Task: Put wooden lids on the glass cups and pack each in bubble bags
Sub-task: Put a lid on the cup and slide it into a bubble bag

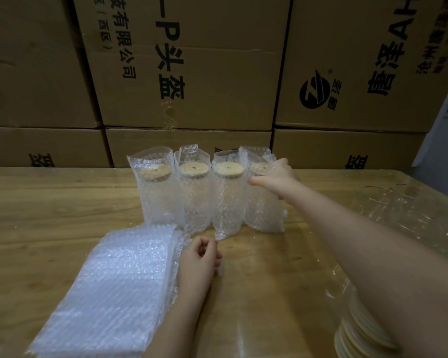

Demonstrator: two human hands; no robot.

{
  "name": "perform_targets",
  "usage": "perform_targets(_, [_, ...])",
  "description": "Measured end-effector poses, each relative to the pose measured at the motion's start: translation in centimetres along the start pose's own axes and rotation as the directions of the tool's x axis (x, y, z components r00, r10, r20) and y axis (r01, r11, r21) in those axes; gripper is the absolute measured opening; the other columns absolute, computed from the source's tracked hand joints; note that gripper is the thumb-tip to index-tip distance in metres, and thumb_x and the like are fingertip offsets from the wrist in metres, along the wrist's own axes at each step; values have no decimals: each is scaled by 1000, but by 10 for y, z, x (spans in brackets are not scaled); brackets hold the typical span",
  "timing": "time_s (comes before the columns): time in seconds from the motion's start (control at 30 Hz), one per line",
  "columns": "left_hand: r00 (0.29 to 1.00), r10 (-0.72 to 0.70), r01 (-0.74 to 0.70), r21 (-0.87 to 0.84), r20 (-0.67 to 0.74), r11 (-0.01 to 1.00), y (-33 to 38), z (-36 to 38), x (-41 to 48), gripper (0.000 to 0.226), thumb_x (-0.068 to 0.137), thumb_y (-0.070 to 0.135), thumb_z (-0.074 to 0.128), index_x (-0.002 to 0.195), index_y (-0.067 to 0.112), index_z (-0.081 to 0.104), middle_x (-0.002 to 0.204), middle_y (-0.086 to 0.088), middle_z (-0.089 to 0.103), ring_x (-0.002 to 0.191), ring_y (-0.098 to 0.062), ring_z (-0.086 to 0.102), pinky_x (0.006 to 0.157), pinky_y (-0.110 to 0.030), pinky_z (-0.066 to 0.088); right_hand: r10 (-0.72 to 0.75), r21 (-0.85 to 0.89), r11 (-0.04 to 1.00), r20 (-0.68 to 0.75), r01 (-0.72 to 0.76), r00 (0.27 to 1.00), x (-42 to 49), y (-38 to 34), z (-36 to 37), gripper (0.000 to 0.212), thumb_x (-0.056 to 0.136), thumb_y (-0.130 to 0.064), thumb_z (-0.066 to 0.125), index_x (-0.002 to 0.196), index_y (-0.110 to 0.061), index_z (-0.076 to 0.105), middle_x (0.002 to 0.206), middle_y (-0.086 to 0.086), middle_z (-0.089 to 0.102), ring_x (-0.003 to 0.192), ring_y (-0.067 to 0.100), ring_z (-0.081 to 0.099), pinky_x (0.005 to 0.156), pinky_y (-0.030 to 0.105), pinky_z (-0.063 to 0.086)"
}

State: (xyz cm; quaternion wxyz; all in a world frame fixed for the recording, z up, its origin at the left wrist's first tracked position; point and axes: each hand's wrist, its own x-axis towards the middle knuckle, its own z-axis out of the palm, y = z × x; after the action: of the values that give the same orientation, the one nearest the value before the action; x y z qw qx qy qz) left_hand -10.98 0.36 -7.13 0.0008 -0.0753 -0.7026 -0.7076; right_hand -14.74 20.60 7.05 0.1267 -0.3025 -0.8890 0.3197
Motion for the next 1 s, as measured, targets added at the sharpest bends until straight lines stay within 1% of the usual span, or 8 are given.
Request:
perform_targets(0.17, [1000,2,-2,23,4,1000,-1,-1,1,24,92,23,57,73,35,65,63,3,67,55,-6,61,49,-22,47,-4,0,1000,-16,4,1000,3,-2,-1,100,69,-51,76,144,-11,21,141,7,41,108,29,55,83,44,55])
perform_targets(0.3, [1000,-4,4,3,2,1000,-1,-1,2,23,91,21,58,73,34,66,63,2,67,54,-6,60,48,-21,46,-29,-34,999,2,29,1000,4,-3,1,100,72,-51,74,145,-10,19,143,6,38,98,25,53,80,42,55])
perform_targets(0.43, [1000,6,-6,18,7,1000,-2,0,2,23,91,22,58,73,35,66,64,3,67,55,-6,61,50,-22,47,-37,-23,999,25,38,999,4,-2,1,100,73,-51,73,145,-9,19,144,7,36,112,28,53,85,44,54])
perform_targets(0.6, [1000,-3,3,18,13,1000,-2,-1,2,22,91,23,58,74,36,66,64,3,67,54,-5,60,50,-20,46,-48,18,999,30,47,998,2,1,1,99,73,-54,73,144,-9,22,144,7,37,117,29,51,88,44,53])
perform_targets(0.8, [999,12,-12,-7,51,1000,4,-3,-5,18,92,21,59,77,25,67,65,0,67,54,-9,59,48,-21,47,-5,199,980,93,-14,996,-6,11,-4,101,77,-46,75,150,-17,12,149,8,34,129,32,44,100,45,46])
perform_targets(0.83, [998,23,-24,6,53,1000,5,-3,-8,15,92,22,59,79,22,67,66,0,67,54,-9,59,48,-20,47,0,224,974,79,-18,997,-9,11,-5,101,78,-43,75,151,-17,10,151,9,32,130,32,42,99,42,44])
perform_targets(0.9, [997,41,-44,41,63,998,9,-4,-13,13,94,22,58,84,17,66,66,-1,67,52,-8,59,47,-19,47,-10,251,968,5,9,1000,-23,6,-8,96,81,-37,73,151,-15,10,153,8,26,130,30,41,88,33,40])
perform_targets(1.0, [994,34,-46,111,104,993,12,-4,-20,15,94,21,57,83,14,65,67,0,68,50,-9,59,46,-18,46,-127,282,945,-148,165,981,-54,-6,-12,85,87,-32,66,152,-17,13,156,2,14,133,25,37,81,26,33])
